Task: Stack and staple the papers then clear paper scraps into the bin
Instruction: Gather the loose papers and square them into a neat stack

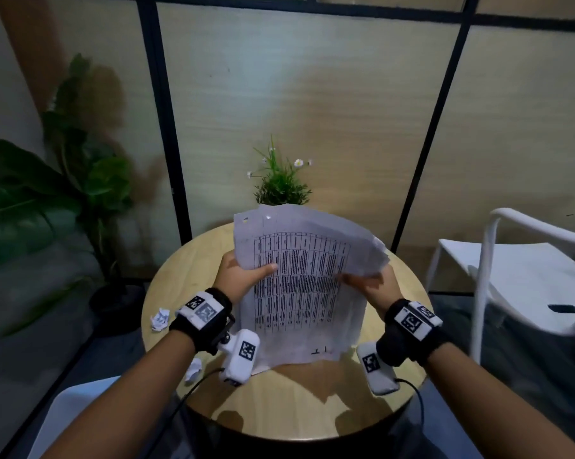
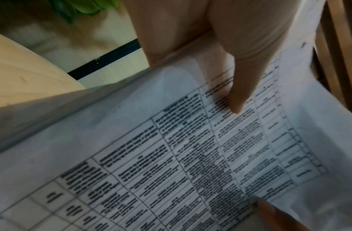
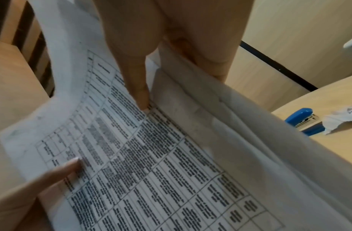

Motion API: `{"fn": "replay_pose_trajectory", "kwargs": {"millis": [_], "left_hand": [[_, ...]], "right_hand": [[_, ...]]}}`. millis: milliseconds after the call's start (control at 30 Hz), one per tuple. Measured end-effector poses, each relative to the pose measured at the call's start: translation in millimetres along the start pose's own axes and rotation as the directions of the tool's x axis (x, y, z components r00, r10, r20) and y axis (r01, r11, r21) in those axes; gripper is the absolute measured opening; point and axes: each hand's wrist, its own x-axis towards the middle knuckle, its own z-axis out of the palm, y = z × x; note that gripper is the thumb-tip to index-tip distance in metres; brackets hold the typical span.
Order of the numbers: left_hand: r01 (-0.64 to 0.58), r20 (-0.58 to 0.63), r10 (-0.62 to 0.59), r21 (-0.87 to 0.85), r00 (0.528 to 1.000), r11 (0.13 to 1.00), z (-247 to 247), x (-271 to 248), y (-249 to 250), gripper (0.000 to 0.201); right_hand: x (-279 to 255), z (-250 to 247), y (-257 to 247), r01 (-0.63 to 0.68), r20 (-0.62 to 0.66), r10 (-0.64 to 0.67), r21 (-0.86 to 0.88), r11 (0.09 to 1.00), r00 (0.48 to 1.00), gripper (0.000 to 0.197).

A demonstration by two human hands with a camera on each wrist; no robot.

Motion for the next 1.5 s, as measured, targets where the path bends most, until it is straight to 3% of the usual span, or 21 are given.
{"fn": "replay_pose_trajectory", "kwargs": {"millis": [100,200,300,433,500,533,600,633,733,800,867,967,1033,1200,1333,1400,1500], "left_hand": [[-0.017,-0.060,0.016,-0.016,0.998,1.000,6.5,-0.3,6.4,0.034],[-0.074,-0.119,0.063,-0.097,0.991,0.993,6.7,1.0,23.2,0.036],[-0.116,-0.044,0.110,-0.170,0.993,0.979,0.5,0.4,27.1,0.047],[0.025,0.051,-0.020,-0.092,0.998,0.995,0.0,-8.5,-1.7,0.059],[0.070,0.075,-0.061,-0.121,0.995,0.990,0.7,-8.9,-10.8,0.077],[0.073,0.060,-0.066,-0.133,0.996,0.988,2.2,-5.9,-11.2,0.076],[0.055,-0.009,-0.057,-0.100,0.998,0.993,8.5,0.1,-3.0,0.043],[0.041,-0.063,-0.047,-0.080,0.997,0.996,11.5,3.8,4.1,0.031],[-0.044,-0.157,0.012,-0.200,0.988,0.979,12.1,11.6,22.7,0.033],[-0.060,-0.136,0.024,-0.267,0.990,0.962,6.6,9.7,26.6,0.041],[-0.057,-0.086,0.039,-0.226,0.996,0.972,1.7,-0.4,21.1,0.046],[0.012,-0.010,-0.014,-0.151,1.000,0.988,1.8,-15.0,3.0,0.053],[0.075,0.015,-0.074,-0.167,0.997,0.983,3.3,-15.8,-4.1,0.056],[0.042,-0.126,-0.063,-0.163,0.990,0.986,12.4,-7.3,5.4,0.016],[-0.052,-0.216,-0.027,-0.351,0.976,0.935,10.7,-5.3,21.3,0.023],[-0.063,-0.225,-0.033,-0.407,0.974,0.911,7.1,-7.5,17.9,0.028],[-0.003,-0.197,-0.044,-0.229,0.979,0.973,9.3,-20.4,-7.8,0.032]], "right_hand": [[-0.3,4.1,-8.3,0.023,-0.044,-0.019,0.073,0.997,0.999,0.037],[-0.2,2.5,-25.3,0.076,-0.037,-0.071,0.150,0.986,0.997,0.074],[2.7,-2.3,-30.7,0.101,-0.023,-0.099,0.143,0.985,0.995,0.101],[-10.6,-5.8,-3.9,0.045,0.021,-0.046,0.067,0.997,0.999,0.112],[-14.4,-3.7,5.3,0.009,-0.009,-0.008,0.048,0.999,1.000,0.104],[-12.5,-2.0,6.8,0.003,-0.036,-0.002,0.039,0.999,0.999,0.086],[-6.9,4.4,0.2,0.006,-0.099,-0.004,0.020,1.000,0.995,0.046],[-4.0,7.3,-6.4,0.005,-0.119,-0.002,0.025,1.000,0.993,0.036],[0.8,12.0,-30.9,0.055,-0.133,-0.044,0.081,0.995,0.990,0.021],[-1.3,12.6,-40.4,0.136,-0.145,-0.121,0.100,0.986,0.982,0.022],[-9.5,12.0,-37.0,0.187,-0.122,-0.176,0.080,0.979,0.977,0.031],[-22.4,10.2,-6.1,0.115,-0.130,-0.112,0.019,0.993,0.985,0.050],[-24.5,8.1,9.1,0.051,-0.157,-0.049,0.013,0.999,0.986,0.050],[-15.2,11.6,-1.8,0.067,-0.193,-0.070,-0.024,0.997,0.979,0.022],[-11.2,7.1,-18.1,0.160,-0.166,-0.151,0.042,0.986,0.974,0.029],[-14.5,5.3,-11.7,0.118,-0.134,-0.118,-0.011,0.993,0.984,0.036],[-23.5,8.0,14.5,-0.014,-0.110,0.006,-0.072,0.997,0.994,0.030]]}}
